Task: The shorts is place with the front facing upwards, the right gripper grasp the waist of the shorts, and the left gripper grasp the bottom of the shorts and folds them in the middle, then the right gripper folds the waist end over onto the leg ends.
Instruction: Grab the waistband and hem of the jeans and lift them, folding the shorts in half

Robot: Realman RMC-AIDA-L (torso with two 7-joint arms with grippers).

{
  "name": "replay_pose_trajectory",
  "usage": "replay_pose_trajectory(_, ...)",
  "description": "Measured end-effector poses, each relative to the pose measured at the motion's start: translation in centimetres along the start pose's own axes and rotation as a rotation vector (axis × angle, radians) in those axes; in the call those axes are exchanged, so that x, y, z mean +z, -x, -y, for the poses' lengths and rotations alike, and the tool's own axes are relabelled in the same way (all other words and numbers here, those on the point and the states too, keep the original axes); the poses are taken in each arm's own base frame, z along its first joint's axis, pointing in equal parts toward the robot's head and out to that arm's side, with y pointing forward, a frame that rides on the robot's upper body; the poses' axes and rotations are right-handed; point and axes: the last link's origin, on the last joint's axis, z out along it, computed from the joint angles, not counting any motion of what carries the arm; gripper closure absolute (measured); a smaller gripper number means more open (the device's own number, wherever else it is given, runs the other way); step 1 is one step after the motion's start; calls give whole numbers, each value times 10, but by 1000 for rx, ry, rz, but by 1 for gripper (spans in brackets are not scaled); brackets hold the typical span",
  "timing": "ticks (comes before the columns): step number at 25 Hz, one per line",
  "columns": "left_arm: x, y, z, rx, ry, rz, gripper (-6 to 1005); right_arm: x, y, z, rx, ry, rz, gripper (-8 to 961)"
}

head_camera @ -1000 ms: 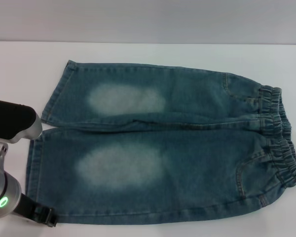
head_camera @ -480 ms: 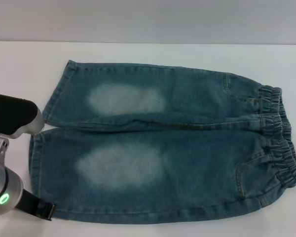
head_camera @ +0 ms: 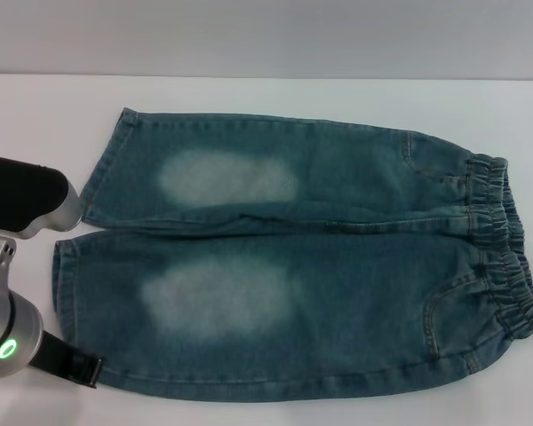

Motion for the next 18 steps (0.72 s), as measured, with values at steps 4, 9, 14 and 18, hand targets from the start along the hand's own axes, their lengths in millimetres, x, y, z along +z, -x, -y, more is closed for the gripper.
replay_pose_trajectory(4,-2,-3,-2,8,4,-8,908,0,-7,4,12,-3,-27,320)
replay_pose_trajectory(9,-4,-9,-4,24,4,-21,908,6,-14,4,24,11,-59,331)
replay_pose_trajectory(14,-5,-10,-5,29,4,-22,908,14,-19,3,35,35,-84,342)
replay_pose_trajectory(18,-4,-10,-5,32,6,-22,908,20,-21,1,45,61,-90,351)
